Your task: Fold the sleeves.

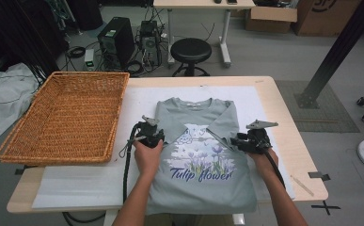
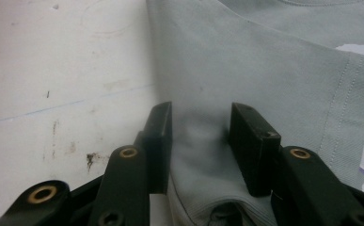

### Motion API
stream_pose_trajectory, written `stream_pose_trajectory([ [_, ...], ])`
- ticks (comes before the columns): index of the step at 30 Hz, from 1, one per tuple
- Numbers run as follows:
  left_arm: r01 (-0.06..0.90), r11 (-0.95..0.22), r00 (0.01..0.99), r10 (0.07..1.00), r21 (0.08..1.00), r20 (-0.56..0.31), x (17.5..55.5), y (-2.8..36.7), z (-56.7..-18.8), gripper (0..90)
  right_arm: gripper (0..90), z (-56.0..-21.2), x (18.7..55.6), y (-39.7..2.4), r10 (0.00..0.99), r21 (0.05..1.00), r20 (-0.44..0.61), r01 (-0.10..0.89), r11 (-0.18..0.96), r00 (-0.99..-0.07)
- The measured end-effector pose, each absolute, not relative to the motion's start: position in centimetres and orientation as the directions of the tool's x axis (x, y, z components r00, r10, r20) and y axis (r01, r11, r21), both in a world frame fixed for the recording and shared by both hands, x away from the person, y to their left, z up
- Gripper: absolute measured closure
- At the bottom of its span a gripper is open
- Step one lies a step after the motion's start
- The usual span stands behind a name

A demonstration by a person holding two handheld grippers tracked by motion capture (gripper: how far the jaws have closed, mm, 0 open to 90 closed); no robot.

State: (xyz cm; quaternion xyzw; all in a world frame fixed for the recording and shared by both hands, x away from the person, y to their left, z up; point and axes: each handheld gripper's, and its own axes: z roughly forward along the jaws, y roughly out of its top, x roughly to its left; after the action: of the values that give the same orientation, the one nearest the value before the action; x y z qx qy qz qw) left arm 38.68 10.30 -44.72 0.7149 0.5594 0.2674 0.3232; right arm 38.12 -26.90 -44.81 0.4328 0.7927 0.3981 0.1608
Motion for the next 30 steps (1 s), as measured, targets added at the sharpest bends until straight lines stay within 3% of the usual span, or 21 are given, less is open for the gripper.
stream_pose_trajectory([
  [4, 0.573, -0.146, 0.255, 0.967, 0.807, -0.006, 38.2, 10.9, -43.9, 51.7, 53.7, -43.7, 37.7, -27.3, 0.82, 0.813, 0.076, 0.512, 0.279, -0.568],
  [10, 0.431, -0.125, 0.288, 0.958, 0.893, -0.005, 37.5, 11.5, -42.5, 46.5, 41.7, -42.0, 37.5, -28.2, 0.842, 0.855, 0.07, 0.468, 0.226, -0.535],
  [16, 0.418, -0.138, 0.313, 0.95, 0.898, 0.0, 37.1, 11.7, -42.1, 50.3, 18.5, -41.9, 37.4, -28.7, 0.873, 0.866, 0.055, 0.459, 0.2, -0.484],
  [19, 0.412, -0.125, 0.312, 0.95, 0.903, -0.011, 36.9, 12.0, -41.8, 43.0, 15.0, -42.0, 37.1, -29.0, 0.886, 0.872, 0.054, 0.454, 0.182, -0.46],
  [24, 0.372, -0.115, 0.288, 0.958, 0.921, 0.003, 36.3, 12.3, -41.2, 15.2, 14.7, -41.8, 36.8, -29.4, 0.902, 0.882, 0.077, 0.451, 0.137, -0.425],
  [30, 0.337, -0.096, 0.29, 0.957, 0.937, -0.006, 35.9, 12.8, -40.3, 15.2, 14.7, -40.9, 36.6, -29.5, 0.906, 0.893, 0.079, 0.434, 0.121, -0.415],
])
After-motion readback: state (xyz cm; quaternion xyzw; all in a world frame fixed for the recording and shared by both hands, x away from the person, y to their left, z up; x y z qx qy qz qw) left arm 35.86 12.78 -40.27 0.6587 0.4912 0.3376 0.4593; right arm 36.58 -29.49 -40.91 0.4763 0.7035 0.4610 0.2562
